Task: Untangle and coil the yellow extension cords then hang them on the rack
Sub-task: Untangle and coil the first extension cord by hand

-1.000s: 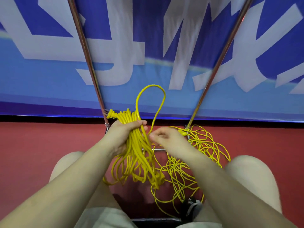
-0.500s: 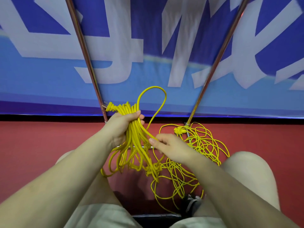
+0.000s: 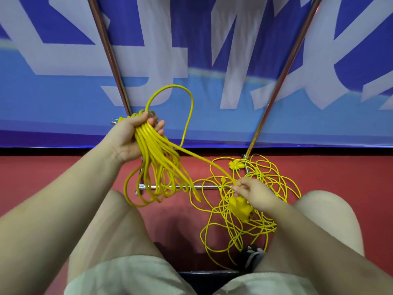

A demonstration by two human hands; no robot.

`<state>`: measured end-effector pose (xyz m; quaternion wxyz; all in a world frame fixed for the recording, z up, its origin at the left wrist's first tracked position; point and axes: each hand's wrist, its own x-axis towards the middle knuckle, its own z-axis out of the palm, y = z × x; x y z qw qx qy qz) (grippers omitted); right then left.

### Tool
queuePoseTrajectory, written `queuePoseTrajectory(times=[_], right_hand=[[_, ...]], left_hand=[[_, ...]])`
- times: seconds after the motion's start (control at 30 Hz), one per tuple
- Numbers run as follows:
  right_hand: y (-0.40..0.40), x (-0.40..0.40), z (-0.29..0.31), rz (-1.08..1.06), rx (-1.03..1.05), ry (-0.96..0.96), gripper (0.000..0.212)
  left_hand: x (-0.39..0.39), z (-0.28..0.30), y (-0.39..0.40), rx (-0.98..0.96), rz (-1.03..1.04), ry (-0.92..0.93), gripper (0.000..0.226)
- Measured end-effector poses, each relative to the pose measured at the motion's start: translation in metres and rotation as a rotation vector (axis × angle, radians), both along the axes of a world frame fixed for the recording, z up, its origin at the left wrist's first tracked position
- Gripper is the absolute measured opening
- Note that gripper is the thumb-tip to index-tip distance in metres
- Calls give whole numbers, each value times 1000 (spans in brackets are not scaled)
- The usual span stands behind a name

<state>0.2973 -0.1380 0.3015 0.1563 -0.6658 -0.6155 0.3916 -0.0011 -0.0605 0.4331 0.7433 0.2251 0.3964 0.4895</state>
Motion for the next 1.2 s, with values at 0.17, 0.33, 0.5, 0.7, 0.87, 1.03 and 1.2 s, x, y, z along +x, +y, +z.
queuePoseTrajectory(times=[0.17, 0.33, 0.5, 0.7, 0.87, 1.03, 1.2], right_hand=[[18, 0, 21, -253, 200, 243, 6], [37, -9, 57, -315, 332, 273, 8], [40, -28, 93, -356, 300, 450, 13], [51, -54, 118, -400, 154, 547, 18], [60, -71, 129, -383, -9, 630, 23], [65, -81, 129, -315, 11, 507, 21], [57, -78, 118, -159, 186, 122, 22]], left_hand=[[-15, -1, 6, -7, -97, 77, 16], [-9, -8, 8, -4, -108, 329, 15], [-2, -20, 9, 102, -64, 523, 6], [9, -26, 5, 125, -26, 424, 16], [21, -27, -7, 183, -163, 500, 16], [34, -31, -13, 194, -273, 653, 13], [38, -33, -10, 138, -272, 613, 25]])
